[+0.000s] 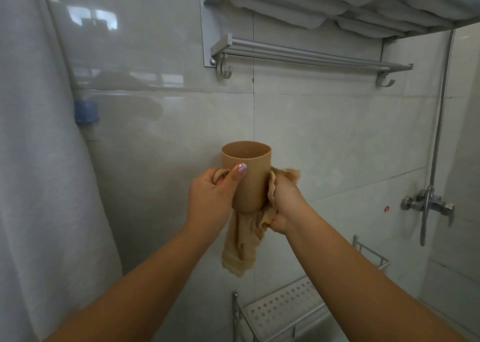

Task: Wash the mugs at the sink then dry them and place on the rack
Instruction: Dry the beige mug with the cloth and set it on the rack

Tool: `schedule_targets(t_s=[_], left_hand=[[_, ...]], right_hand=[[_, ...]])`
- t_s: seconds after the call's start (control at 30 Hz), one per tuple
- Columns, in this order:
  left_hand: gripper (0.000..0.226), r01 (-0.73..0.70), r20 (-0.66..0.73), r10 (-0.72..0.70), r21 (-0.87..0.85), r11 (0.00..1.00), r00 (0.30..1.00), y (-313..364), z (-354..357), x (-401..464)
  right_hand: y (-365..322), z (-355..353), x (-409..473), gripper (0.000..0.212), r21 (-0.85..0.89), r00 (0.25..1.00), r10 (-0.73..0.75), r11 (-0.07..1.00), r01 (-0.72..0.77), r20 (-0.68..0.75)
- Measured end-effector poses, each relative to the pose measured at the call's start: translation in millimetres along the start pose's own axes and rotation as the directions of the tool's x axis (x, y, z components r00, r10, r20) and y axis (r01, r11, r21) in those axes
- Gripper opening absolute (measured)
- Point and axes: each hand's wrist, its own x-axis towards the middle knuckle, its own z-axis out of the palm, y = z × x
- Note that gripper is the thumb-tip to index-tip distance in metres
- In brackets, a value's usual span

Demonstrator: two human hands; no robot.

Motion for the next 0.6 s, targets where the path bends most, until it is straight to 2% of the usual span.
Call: schedule_targets(t_s=[0.1, 0.13, 0.2, 0.23, 0.27, 0.3, 0.33, 0.37, 0.43, 0.47, 0.53, 0.6], left_hand=[[0.045, 0.106, -0.008, -0.107, -0.036, 0.994, 0.994, -6, 1, 0], [0.043, 0.153, 0.009, -0.153, -0.070, 0.986, 0.988, -6, 2, -2], [0.041, 0.214, 0.049, -0.209, -0.127, 0.969, 0.977, -4, 6, -6], [0.040, 0.231, 0.067, -0.223, -0.143, 0.962, 0.972, -2, 6, -7], [0.039, 0.243, 0.079, -0.233, -0.164, 0.956, 0.969, 1, 6, -7], [0.039, 0.249, 0.082, -0.237, -0.186, 0.950, 0.968, 3, 5, -6], [0.040, 0.256, 0.084, -0.244, -0.196, 0.947, 0.966, 4, 3, -5], [0.042, 0.268, 0.087, -0.255, -0.200, 0.942, 0.963, 5, 1, -5], [0.044, 0.325, 0.118, -0.305, -0.228, 0.918, 0.945, 7, -2, -7], [0.048, 0.369, 0.149, -0.340, -0.262, 0.892, 0.929, 7, -1, -8], [0.057, 0.467, 0.222, -0.413, -0.322, 0.824, 0.883, 12, 1, -9], [0.050, 0.488, 0.219, -0.437, -0.335, 0.806, 0.872, 12, -1, -4]], right_hand=[[5, 15, -11, 0.039, -0.179, 0.961, -0.274, 0.948, 0.264, -0.034], [9, 20, -15, 0.038, -0.246, 0.913, -0.406, 0.888, 0.388, -0.026], [19, 22, -14, 0.031, -0.363, 0.741, -0.671, 0.689, 0.628, 0.007], [22, 18, -13, 0.026, -0.436, 0.666, -0.744, 0.580, 0.688, 0.061], [20, 12, -10, 0.019, -0.494, 0.637, -0.761, 0.510, 0.704, 0.122], [15, 6, -9, 0.014, -0.503, 0.679, -0.713, 0.527, 0.685, 0.178], [10, 1, -8, 0.019, -0.499, 0.738, -0.635, 0.574, 0.649, 0.228], [6, -5, -5, 0.033, -0.476, 0.771, -0.571, 0.614, 0.630, 0.283], [3, -14, 1, 0.046, -0.411, 0.782, -0.504, 0.666, 0.622, 0.367], [3, -15, 0, 0.047, -0.385, 0.777, -0.504, 0.677, 0.627, 0.378], [4, -18, 3, 0.054, -0.373, 0.806, -0.502, 0.716, 0.591, 0.314], [-1, -24, 5, 0.054, -0.346, 0.826, -0.501, 0.750, 0.564, 0.259]])
